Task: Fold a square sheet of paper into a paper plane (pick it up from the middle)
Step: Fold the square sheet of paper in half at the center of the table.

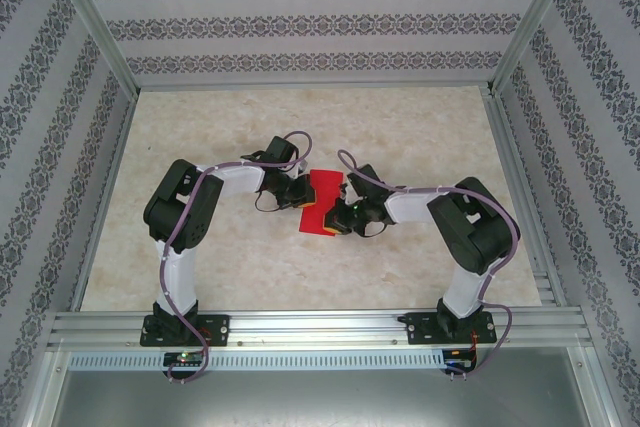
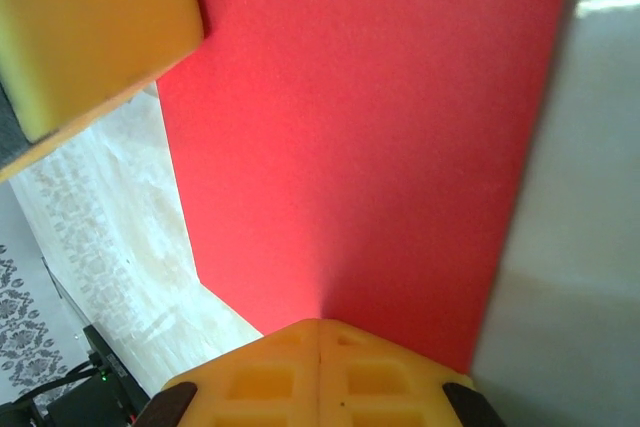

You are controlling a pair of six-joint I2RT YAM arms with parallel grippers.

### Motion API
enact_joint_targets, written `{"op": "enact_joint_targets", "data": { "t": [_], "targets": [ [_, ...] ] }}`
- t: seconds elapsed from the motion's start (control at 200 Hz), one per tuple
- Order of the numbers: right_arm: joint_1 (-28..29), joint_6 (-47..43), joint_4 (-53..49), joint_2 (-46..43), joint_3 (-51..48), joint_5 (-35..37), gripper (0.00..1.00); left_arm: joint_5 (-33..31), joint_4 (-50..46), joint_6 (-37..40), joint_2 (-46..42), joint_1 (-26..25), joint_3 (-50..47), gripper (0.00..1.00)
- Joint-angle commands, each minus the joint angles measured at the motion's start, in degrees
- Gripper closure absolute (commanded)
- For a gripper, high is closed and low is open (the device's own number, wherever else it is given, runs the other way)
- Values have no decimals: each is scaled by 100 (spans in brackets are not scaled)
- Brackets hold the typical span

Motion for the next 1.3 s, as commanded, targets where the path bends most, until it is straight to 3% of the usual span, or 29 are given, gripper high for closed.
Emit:
{"op": "enact_joint_targets", "data": {
  "t": [0.0, 0.275, 0.589, 0.904, 1.149, 1.294],
  "targets": [
    [66, -177, -384, -164, -316, -69, 100, -1587, -1136, -53, 928, -26, -661, 100],
    [-89, -389, -221, -466, 183, -90, 100, -1621, -1185, -13, 934, -27, -614, 100],
    [-181, -268, 182, 397, 695, 20, 100, -1617, -1232, 20, 911, -19, -641, 100],
    [-173, -570, -195, 357, 108, 64, 100, -1637, -1192, -12, 909, -24, -652, 100],
    [-44, -704, -370, -202, -711, -147, 100, -1639, -1215, -9, 918, -26, -615, 100],
    [-82, -874, -810, -557, -446, 71, 100, -1654, -1220, 2, 924, -23, -583, 100]
  ]
}}
